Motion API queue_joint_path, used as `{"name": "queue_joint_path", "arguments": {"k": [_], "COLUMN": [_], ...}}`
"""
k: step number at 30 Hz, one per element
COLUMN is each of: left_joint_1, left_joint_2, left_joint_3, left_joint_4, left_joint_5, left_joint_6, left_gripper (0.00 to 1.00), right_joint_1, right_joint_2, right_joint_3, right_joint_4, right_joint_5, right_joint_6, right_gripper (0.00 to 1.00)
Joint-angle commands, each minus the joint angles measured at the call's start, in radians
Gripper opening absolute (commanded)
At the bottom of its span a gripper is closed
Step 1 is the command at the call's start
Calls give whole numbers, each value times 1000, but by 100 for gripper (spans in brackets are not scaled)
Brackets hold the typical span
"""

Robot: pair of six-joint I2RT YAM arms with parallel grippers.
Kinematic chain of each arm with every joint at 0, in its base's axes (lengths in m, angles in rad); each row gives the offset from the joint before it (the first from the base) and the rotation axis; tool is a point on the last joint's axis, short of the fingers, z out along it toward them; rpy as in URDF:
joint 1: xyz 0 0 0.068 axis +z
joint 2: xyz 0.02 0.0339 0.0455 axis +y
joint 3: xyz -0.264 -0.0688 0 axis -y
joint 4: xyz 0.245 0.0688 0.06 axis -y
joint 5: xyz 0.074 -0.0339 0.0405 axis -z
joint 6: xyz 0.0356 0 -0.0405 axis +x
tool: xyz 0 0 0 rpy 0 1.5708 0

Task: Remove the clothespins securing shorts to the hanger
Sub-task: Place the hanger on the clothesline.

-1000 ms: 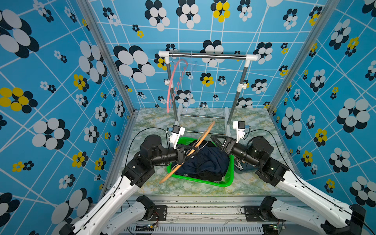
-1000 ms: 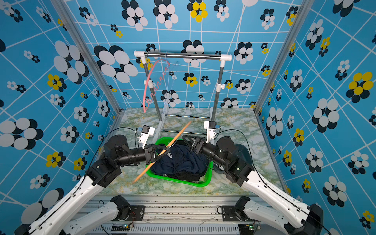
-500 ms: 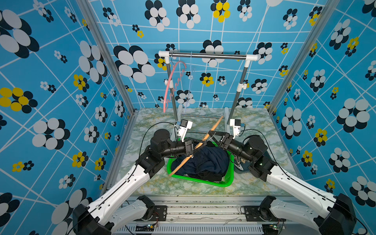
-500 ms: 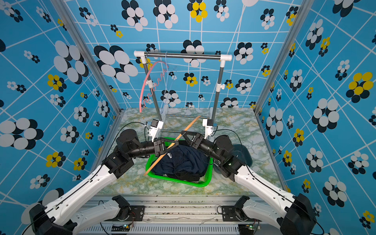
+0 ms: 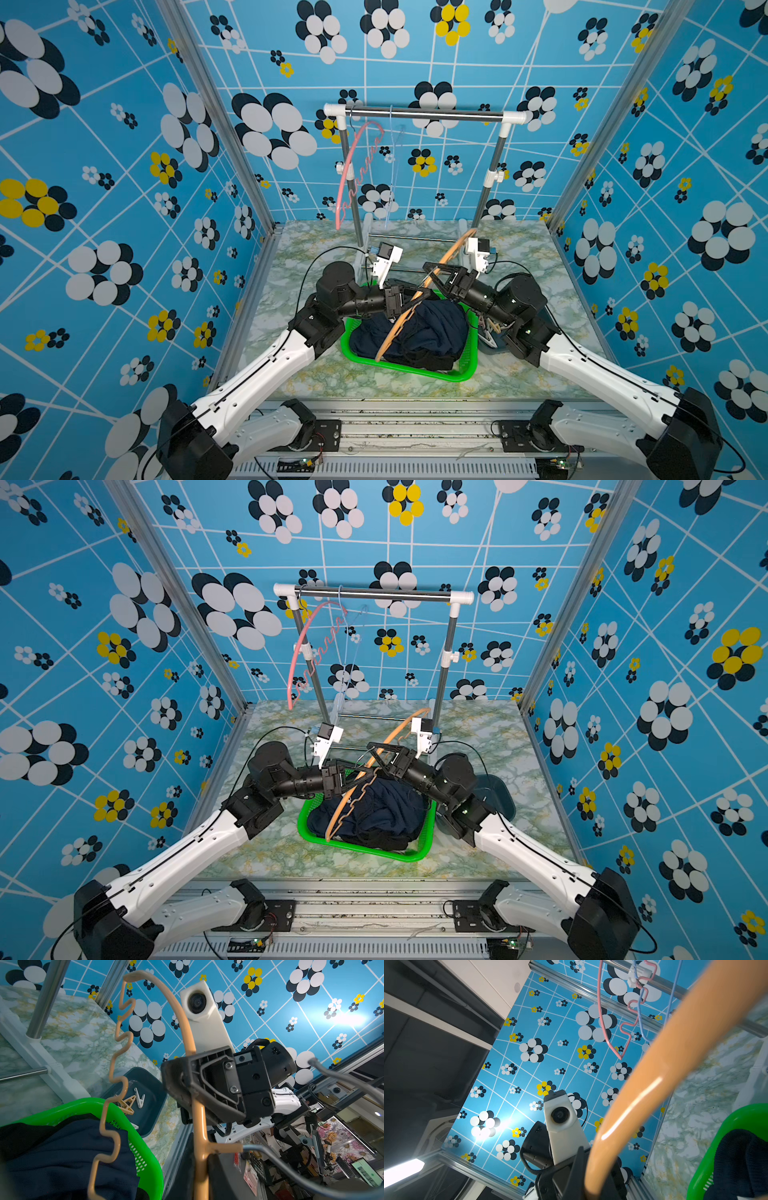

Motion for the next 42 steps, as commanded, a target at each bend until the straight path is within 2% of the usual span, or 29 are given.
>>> {"name": "queue_joint_path", "arguments": {"k": [1, 3, 4, 10, 15, 18, 23, 27, 32, 34, 39, 42], "left_joint_1": [3, 2, -1, -27, -149, -214, -229, -229, -229, -227, -227, -227], "left_joint_2": [-29, -49, -64, -209, -282, -264, -200, -157, -121, -114, -117, -117], "left_joint_3": [-3, -8, -12, -79, -147, -149, -128, -111, -93, -91, -68, -13], "left_joint_4": [1, -56, -89, -292, -332, -322, -326, -327, -336, -333, -352, -437], "left_joint_5": [-35, -58, -79, -317, -559, -634, -690, -694, -722, -726, -729, -741], "left_joint_6": [32, 96, 134, 404, 602, 681, 714, 729, 734, 730, 722, 708], "left_gripper": [37, 47, 48, 48, 44, 44, 44, 35, 31, 25, 0, 0], "right_joint_1": [-11, -11, -12, -11, -11, -11, -11, -12, -14, -17, -29, -40], "right_joint_2": [-11, -25, -31, -63, -57, -38, -14, -15, -17, -17, -15, -14], "right_joint_3": [-20, -31, -32, -46, -36, -21, -4, -4, 1, 4, 6, 22], "right_joint_4": [-19, -19, -20, -56, -88, -96, -93, -102, -110, -117, -142, -177], "right_joint_5": [57, 87, 101, 208, 246, 238, 219, 221, 220, 218, 216, 197], "right_joint_6": [-55, -40, -33, 0, 10, 14, 22, 18, 13, 10, 6, -11], "right_gripper": [0, 0, 0, 0, 0, 0, 0, 0, 0, 0, 0, 0]}}
